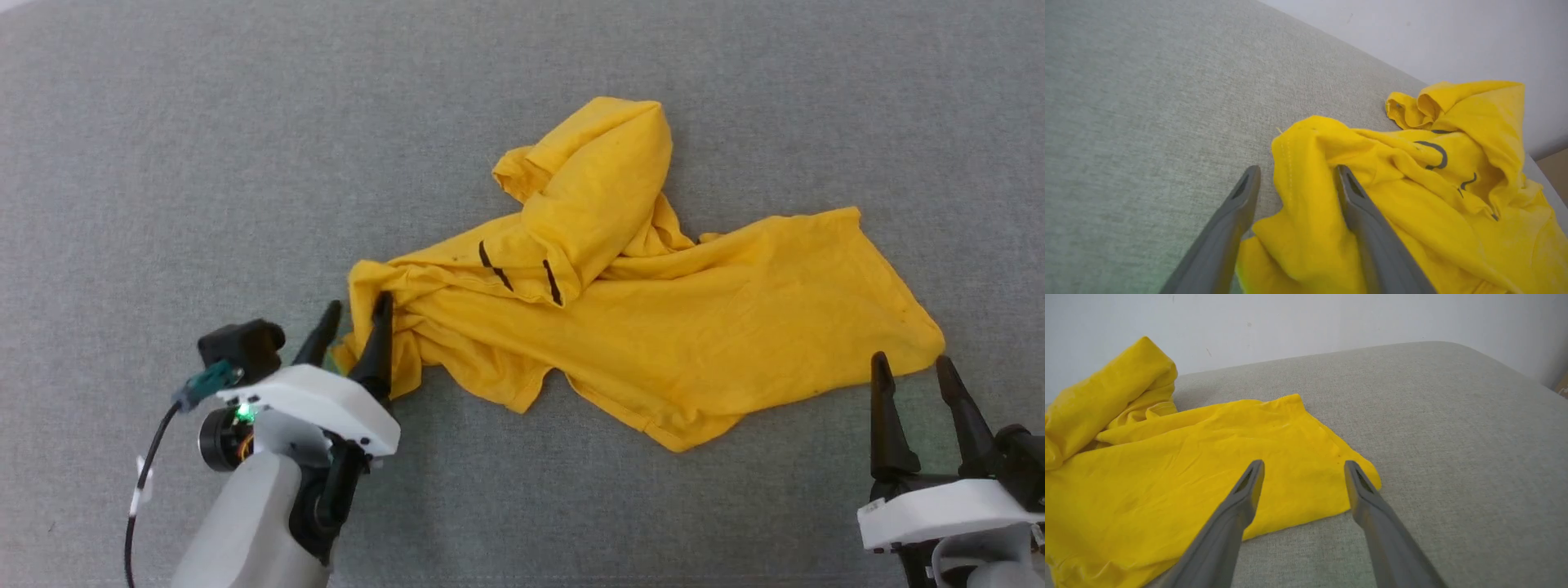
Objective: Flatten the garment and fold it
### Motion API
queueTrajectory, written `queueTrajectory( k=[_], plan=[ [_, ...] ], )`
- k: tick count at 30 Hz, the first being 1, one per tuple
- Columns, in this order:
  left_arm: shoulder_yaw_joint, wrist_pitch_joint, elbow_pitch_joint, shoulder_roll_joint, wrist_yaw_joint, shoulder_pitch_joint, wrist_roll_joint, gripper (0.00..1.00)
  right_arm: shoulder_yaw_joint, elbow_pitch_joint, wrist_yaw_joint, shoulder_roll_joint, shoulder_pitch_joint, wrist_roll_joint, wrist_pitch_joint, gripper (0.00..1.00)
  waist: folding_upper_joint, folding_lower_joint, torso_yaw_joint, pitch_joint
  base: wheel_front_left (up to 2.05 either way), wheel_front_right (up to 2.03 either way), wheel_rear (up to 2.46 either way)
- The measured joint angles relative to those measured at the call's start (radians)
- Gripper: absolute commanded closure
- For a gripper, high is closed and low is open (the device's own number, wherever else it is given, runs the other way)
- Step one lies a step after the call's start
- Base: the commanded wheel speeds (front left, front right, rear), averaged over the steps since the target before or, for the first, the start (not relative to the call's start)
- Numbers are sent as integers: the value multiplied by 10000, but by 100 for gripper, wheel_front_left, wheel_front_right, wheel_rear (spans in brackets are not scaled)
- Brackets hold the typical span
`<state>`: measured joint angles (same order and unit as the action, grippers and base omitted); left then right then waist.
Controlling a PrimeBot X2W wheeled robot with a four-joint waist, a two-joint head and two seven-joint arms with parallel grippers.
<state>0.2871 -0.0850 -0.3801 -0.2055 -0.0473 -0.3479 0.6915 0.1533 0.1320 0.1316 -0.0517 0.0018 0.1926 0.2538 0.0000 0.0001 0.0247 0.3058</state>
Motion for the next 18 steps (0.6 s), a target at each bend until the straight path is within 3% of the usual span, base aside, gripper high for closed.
queueTrajectory(
  k=[5,11,18],
  plan=[
    [-299,-1177,982,58,6,665,-94,0,-40,-17,0,-2,-19,2,-71,0,0,0,20,-103,0,0,0],
    [-257,-1624,2161,-107,-522,2071,-1137,0,-105,-627,0,2,-64,-163,-422,0,0,-2,141,-266,0,0,0],
    [69,-1632,2585,-132,-773,2899,-1542,0,-648,-1586,0,-2,-827,-476,-2372,0,0,-2,509,-304,0,0,0]
  ],
)
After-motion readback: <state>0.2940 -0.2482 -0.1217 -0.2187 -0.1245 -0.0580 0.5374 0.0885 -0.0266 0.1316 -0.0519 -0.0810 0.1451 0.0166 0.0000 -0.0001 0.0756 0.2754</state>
